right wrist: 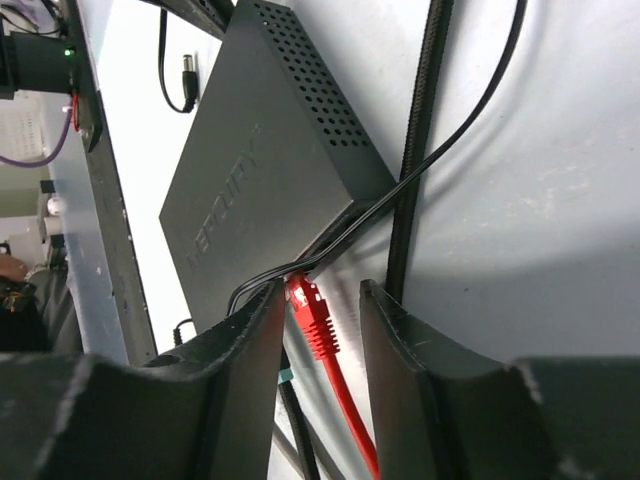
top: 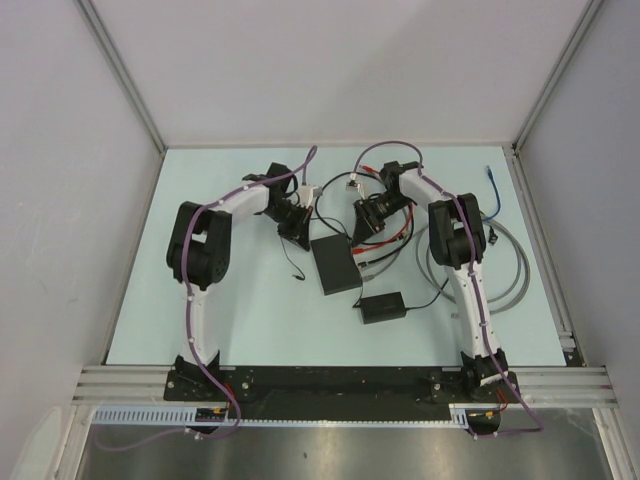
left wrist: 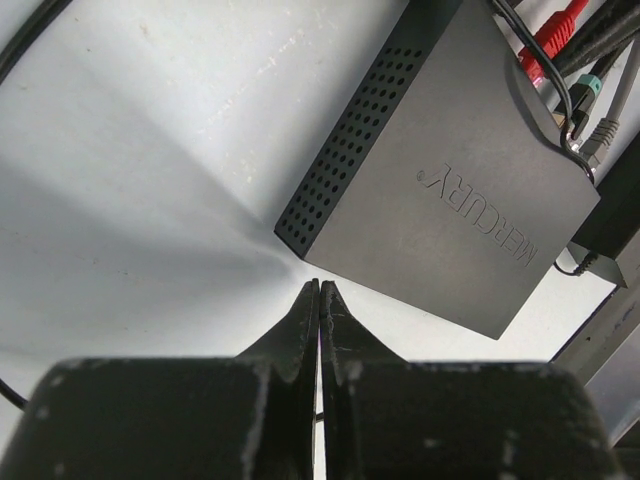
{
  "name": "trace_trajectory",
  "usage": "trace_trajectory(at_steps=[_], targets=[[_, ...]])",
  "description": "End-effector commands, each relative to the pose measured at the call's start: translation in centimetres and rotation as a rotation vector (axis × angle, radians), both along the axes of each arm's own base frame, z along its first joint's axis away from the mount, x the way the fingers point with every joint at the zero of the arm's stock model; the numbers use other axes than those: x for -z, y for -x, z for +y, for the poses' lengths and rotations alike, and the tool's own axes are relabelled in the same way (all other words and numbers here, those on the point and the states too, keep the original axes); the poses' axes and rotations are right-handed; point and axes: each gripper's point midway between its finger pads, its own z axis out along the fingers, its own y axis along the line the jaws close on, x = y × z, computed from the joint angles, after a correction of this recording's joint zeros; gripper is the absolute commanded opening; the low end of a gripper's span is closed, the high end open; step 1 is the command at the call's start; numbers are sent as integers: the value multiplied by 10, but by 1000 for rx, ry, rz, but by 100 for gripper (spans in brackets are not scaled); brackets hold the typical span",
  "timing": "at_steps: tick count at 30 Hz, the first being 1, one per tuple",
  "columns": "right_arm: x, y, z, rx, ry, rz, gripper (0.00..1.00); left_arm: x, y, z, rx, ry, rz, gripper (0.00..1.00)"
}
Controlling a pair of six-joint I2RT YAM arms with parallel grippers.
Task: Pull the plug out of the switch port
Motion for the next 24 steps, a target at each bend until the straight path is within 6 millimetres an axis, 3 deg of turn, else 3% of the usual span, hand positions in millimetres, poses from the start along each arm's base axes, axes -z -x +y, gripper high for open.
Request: trace_trajectory(at_steps=[1, 13, 24], targets=[[-4, 6, 8, -36, -41, 16, 43, -24, 0, -12, 27, 47, -55, 0], [11, -2, 11, -25, 21, 25, 40, -23, 1, -13, 33, 45, -53, 0], [8, 19, -4, -88, 24, 98, 40, -24, 0, -17, 41, 52, -57, 0]])
